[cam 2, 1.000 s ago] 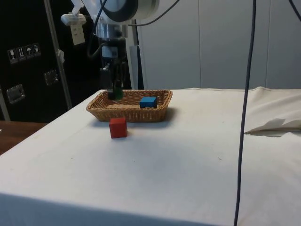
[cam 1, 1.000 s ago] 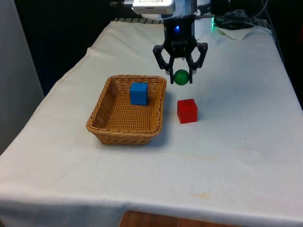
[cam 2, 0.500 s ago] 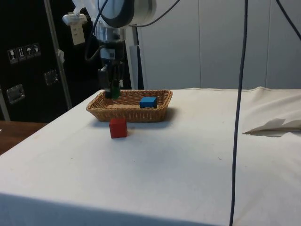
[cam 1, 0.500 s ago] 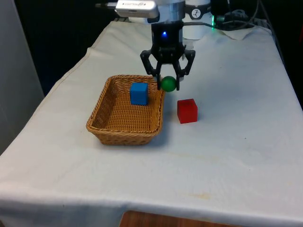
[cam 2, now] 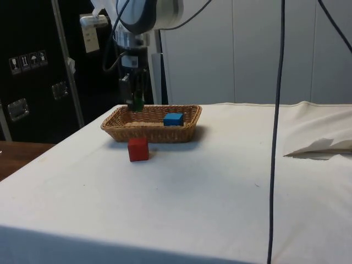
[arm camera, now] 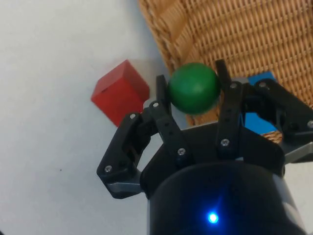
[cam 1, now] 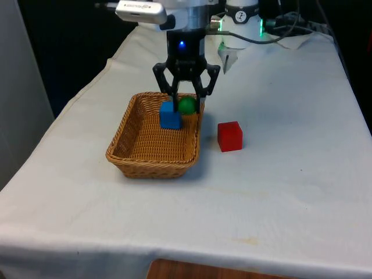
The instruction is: Place all non-red objects into the basket.
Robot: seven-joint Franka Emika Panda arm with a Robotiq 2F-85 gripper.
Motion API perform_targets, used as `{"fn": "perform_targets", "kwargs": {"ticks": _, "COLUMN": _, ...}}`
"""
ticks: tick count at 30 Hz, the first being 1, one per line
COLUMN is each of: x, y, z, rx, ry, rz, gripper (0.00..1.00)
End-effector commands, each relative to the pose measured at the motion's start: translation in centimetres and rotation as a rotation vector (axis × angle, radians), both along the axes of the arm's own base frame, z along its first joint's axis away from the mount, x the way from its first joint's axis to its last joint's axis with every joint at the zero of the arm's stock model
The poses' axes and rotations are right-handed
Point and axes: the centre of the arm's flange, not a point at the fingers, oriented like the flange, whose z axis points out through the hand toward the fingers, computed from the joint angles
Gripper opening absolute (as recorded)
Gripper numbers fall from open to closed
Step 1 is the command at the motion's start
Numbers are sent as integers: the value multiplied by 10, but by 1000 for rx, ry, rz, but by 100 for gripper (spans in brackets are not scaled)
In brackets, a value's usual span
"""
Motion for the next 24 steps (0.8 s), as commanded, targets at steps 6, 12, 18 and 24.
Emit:
{"fn": "perform_targets", "kwargs": {"ticks": 6, "x": 4, "y": -12, "z": -7, "rx": -15, "ry": 1, "rz": -1, "gripper": 0}}
{"fn": "perform_targets", "kwargs": {"ticks": 12, "x": 5, "y": -21, "z": -19, "rx": -31, "ry": 3, "rz": -3, "gripper": 0}}
{"fn": "perform_targets", "kwargs": {"ticks": 18, "x": 7, "y": -28, "z": -32, "rx": -46, "ry": 5, "rz": -7, "gripper": 0}}
{"fn": "perform_targets", "kwargs": {"ticks": 24, "x": 10, "y": -35, "z": -44, "rx": -63, "ry": 7, "rz": -11, "gripper": 0}}
